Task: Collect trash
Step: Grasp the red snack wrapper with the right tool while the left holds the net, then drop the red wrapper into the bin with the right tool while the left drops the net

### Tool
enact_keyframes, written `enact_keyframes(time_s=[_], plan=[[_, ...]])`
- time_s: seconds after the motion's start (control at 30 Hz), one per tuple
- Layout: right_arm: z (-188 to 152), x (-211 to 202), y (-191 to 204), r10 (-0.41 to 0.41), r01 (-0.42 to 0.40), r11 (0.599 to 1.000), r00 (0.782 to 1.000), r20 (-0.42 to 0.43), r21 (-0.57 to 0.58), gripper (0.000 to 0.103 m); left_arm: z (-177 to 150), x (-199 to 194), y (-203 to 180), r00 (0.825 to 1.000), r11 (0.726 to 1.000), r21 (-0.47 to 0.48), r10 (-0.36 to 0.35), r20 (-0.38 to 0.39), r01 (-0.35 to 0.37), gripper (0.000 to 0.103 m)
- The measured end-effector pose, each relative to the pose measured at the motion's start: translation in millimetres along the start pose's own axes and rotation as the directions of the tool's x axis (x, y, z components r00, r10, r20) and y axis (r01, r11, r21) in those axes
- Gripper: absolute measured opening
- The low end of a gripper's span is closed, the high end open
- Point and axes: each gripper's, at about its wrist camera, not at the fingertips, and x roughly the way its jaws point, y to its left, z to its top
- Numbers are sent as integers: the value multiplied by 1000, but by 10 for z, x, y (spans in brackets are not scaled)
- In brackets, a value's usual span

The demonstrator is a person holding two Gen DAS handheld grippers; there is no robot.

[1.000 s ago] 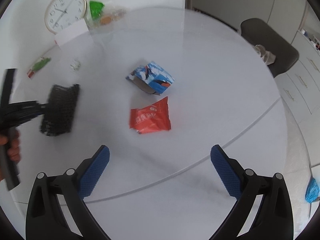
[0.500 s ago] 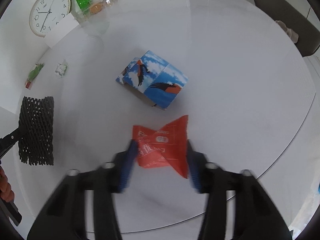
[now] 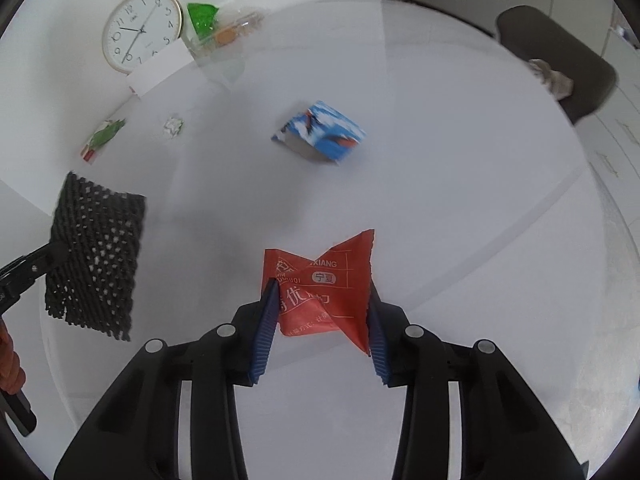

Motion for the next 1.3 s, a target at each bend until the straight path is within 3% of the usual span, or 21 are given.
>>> enact_keyframes(time_s=[0.2,0.4,0.6,0.77,0.93,1.0,1.03,1.07,1.17,1.3], plan=[[-820,-632,-278,-58,58,998,998,18,17,42,-527,-94,-690,986,980,145,-119,-117,136,13],[-1814,-1062,-603,-153,156,978,988,-33,140,43,-1003,-54,-1483,945,905,319,-204,-256,282,13],[-2873,-1241,-1139,-207,242,895,970,-131,374,43,-1251,-13,-2209,923,813,464,-220,-316,352,14],[-3578,-941,-1427,-203,303,820,947,-249,486,43,-1428,33,-2649,918,749,550,-206,-338,370,13],[-3855,-436,-1497,-145,289,808,942,-301,513,47,-1573,66,-2866,901,715,574,-193,-388,400,14],[-3940,-227,-1545,-82,250,802,946,-315,542,56,-1671,40,-2974,899,700,588,-184,-398,404,13],[-3991,-165,-1563,-67,243,797,945,-319,552,67,-1700,50,-3011,896,693,594,-177,-408,408,13],[-4041,-168,-1582,-75,252,793,944,-321,555,76,-1724,60,-3040,893,688,598,-172,-416,411,13],[-4099,-216,-1618,-110,284,779,940,-324,559,87,-1804,72,-3134,890,669,618,-152,-430,413,14],[-4120,-504,-1664,-155,298,761,946,-285,577,94,-1861,98,-3240,884,650,633,-139,-446,421,13]])
